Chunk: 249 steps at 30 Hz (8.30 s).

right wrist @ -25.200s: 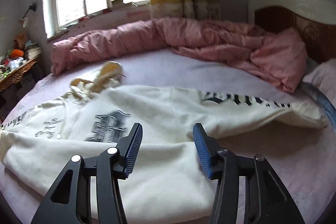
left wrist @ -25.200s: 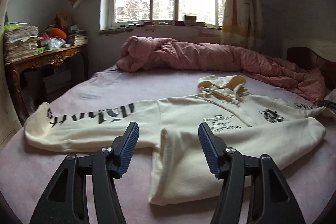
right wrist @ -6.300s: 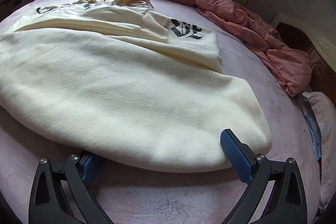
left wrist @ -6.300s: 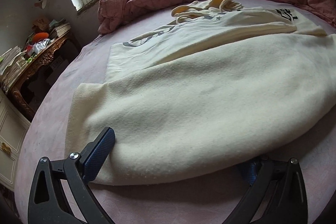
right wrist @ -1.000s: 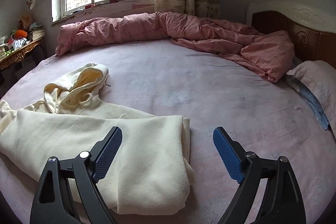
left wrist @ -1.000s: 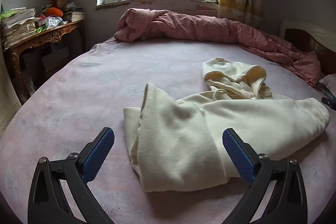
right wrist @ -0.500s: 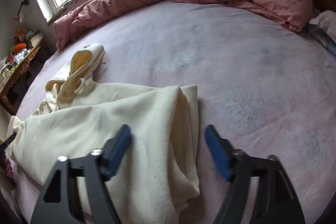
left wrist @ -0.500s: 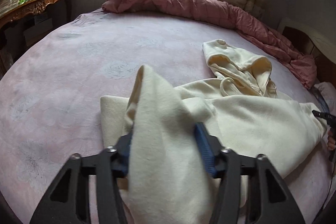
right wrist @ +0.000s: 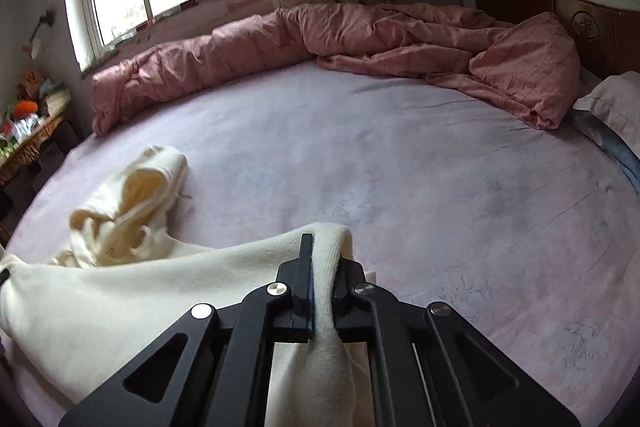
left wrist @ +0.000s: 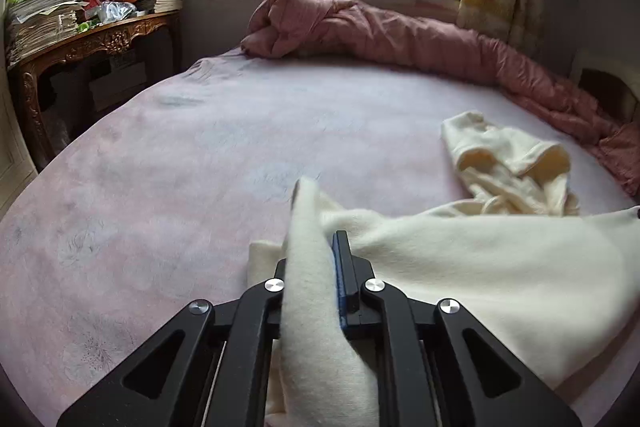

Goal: Fold large clothes

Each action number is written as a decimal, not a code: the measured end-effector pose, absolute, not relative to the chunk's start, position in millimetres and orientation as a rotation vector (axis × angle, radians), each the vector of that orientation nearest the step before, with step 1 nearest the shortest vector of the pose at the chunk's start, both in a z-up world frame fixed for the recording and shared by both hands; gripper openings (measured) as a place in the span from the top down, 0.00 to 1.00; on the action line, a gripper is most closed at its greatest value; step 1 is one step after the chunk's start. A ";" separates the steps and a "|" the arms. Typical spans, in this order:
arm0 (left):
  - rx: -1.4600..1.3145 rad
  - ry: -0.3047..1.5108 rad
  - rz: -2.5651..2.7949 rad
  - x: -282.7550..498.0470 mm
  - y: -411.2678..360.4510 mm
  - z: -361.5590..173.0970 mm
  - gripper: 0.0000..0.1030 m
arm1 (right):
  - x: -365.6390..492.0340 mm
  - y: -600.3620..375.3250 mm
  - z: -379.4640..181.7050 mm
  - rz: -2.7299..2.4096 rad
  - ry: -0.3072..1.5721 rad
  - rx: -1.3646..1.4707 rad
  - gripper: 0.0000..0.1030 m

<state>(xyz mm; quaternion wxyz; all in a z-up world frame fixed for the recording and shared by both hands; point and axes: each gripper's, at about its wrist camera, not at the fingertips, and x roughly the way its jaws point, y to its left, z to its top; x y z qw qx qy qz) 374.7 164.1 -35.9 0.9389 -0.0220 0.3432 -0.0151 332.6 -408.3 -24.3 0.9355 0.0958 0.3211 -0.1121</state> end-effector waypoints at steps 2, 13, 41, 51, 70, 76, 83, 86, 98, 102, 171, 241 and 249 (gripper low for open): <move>-0.058 0.775 -0.043 382.5 165.7 -50.6 0.91 | 344.4 -409.0 -48.7 -0.235 0.723 0.158 0.95; -0.063 0.595 -0.080 336.4 163.5 -14.9 0.75 | 319.2 -413.2 -38.0 -0.306 0.677 0.123 0.68; -0.048 0.616 -0.125 285.4 81.5 -13.3 0.57 | 284.2 -303.0 -70.3 0.003 0.816 0.153 0.19; -0.004 0.692 -0.072 297.5 73.5 -45.5 0.46 | 285.1 -295.5 -72.3 -0.023 0.806 0.129 0.17; -0.063 0.706 -0.056 300.6 86.6 -48.2 0.30 | 463.5 -202.4 84.8 0.111 0.769 0.113 0.16; -0.065 0.687 -0.030 299.5 87.1 -38.4 0.27 | 601.6 -151.5 32.5 0.016 0.933 -0.064 0.31; 0.059 0.559 0.003 298.0 101.5 -6.2 0.22 | 708.4 -152.4 -13.3 0.048 0.976 -0.070 0.39; -0.015 0.604 -0.008 306.2 119.9 -15.4 0.22 | 738.0 -147.7 -34.7 0.067 1.026 -0.137 0.39; 0.079 0.511 -0.056 287.4 100.7 -2.9 0.22 | 667.9 -143.4 15.9 0.072 0.821 -0.056 0.89; 0.047 0.495 -0.076 276.6 101.1 9.6 0.22 | 560.3 -136.5 67.1 0.127 0.728 -0.039 0.89; -0.065 0.697 -0.465 266.4 -61.1 -35.6 0.83 | 187.4 -325.3 -87.5 -0.307 0.622 0.654 0.02; -0.095 0.500 -0.279 224.4 75.3 43.5 0.67 | 227.9 -92.8 -42.7 0.063 0.558 -0.292 0.81; -0.042 0.520 -0.337 223.8 51.3 33.3 0.67 | 222.9 -169.4 -41.3 0.439 0.626 0.238 0.42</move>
